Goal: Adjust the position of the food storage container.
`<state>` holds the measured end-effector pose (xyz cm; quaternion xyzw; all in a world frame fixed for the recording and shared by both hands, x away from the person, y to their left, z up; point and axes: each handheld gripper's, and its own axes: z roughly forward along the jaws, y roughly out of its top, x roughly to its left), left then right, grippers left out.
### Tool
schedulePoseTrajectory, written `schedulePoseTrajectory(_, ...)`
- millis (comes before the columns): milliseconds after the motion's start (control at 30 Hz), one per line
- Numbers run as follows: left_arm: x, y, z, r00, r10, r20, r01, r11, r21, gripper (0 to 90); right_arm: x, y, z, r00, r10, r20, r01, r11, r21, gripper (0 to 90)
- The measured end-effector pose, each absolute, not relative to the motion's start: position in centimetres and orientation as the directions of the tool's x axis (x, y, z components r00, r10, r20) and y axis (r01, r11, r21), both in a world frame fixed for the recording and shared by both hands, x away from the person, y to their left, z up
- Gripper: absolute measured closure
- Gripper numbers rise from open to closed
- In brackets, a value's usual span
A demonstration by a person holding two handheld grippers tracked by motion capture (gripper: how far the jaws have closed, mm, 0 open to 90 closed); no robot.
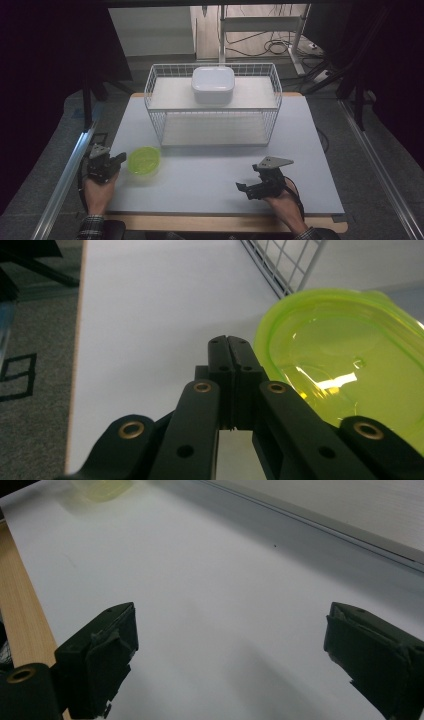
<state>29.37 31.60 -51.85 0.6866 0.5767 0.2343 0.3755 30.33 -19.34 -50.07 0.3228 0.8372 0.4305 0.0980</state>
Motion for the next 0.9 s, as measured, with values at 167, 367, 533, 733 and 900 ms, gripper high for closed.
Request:
schedulePoseTrajectory(167, 29.5, 31.2, -51.9, 0.223, 0.969, -0.107, 0.627, -0.059, 0.777, 90.0, 30.4, -19.4, -50.1, -0.769, 0.629, 0.112, 0.458, 0.421, 0.783, 7.6)
schedulePoseTrajectory(367, 29.8, 30.6, -52.0, 0.24, 0.964, -0.111, 0.631, -0.069, 0.773, 90.0, 30.4, -19.3, -50.2, -0.769, 0.629, 0.113, 0.462, 0.425, 0.778, 7.6)
schedulePoseTrajectory(533, 30.0, 29.7, -52.0, 0.261, 0.958, -0.119, 0.632, -0.076, 0.771, 90.0, 30.4, -19.2, -50.3, -0.768, 0.632, 0.11, 0.464, 0.428, 0.776, 7.6)
schedulePoseTrajectory(733, 30.1, 28.2, -51.8, 0.301, 0.946, -0.123, 0.629, -0.1, 0.771, 90.0, 30.4, -19.2, -50.3, -0.765, 0.635, 0.112, 0.468, 0.427, 0.774, 7.6)
schedulePoseTrajectory(900, 30.1, 26.4, -51.7, 0.351, 0.929, -0.117, 0.621, -0.138, 0.772, 90.0, 30.4, -19.2, -50.3, -0.764, 0.635, 0.112, 0.471, 0.43, 0.77, 7.6)
